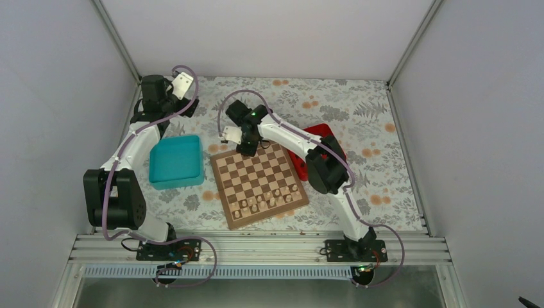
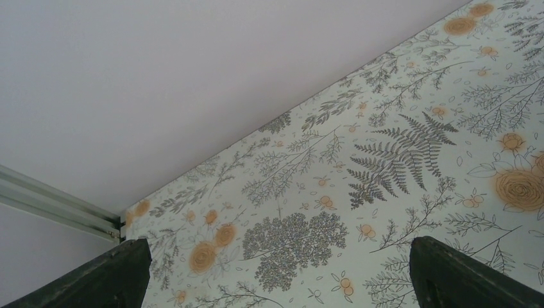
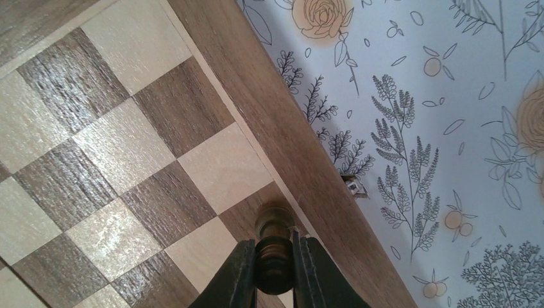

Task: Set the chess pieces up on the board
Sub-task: Place the chess piece on the chessboard.

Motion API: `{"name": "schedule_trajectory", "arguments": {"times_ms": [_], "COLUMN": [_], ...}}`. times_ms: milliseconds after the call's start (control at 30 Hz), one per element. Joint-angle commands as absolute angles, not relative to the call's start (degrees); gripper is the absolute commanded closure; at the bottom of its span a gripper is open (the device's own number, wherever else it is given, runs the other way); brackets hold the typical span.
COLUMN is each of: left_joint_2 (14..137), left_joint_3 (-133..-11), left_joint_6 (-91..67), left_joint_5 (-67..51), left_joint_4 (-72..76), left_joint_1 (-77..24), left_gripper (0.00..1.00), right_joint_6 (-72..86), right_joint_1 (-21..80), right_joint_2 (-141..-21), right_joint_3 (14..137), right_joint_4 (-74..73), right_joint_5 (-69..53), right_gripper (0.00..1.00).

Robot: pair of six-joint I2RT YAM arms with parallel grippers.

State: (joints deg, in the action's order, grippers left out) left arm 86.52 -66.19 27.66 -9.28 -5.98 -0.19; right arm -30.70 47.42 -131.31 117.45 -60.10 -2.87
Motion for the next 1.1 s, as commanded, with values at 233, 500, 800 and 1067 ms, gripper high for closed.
{"name": "schedule_trajectory", "arguments": {"times_ms": [233,500,800,1067], "left_joint_2": [86.69,86.97,86.77,86.18], "left_joint_3": [-66.02,-66.16,-66.32,-66.13], "left_joint_6": [27.95,28.04,27.95,28.11], "left_joint_5": [-9.70,-9.80,-9.69,-9.28], "left_joint_4": [-4.90,-4.92,-4.90,-4.78], "left_joint_1": [-0.41,-0.40,-0.35,-0.35], "left_gripper": [0.00,0.00,0.00,0.00], "right_joint_6": [-31.70,-31.39,-30.38,-28.68], "right_joint_1": [46.66,46.19,45.80,38.03], "right_joint_2": [-133.15,-131.21,-125.80,-116.64], "right_joint_3": [116.80,116.98,118.83,119.02], "right_joint_4": [-59.68,-59.60,-61.14,-62.05], "right_joint_5": [-4.30,-4.16,-4.00,-6.32], "right_gripper": [0.87,0.74,0.59,0.52]}}
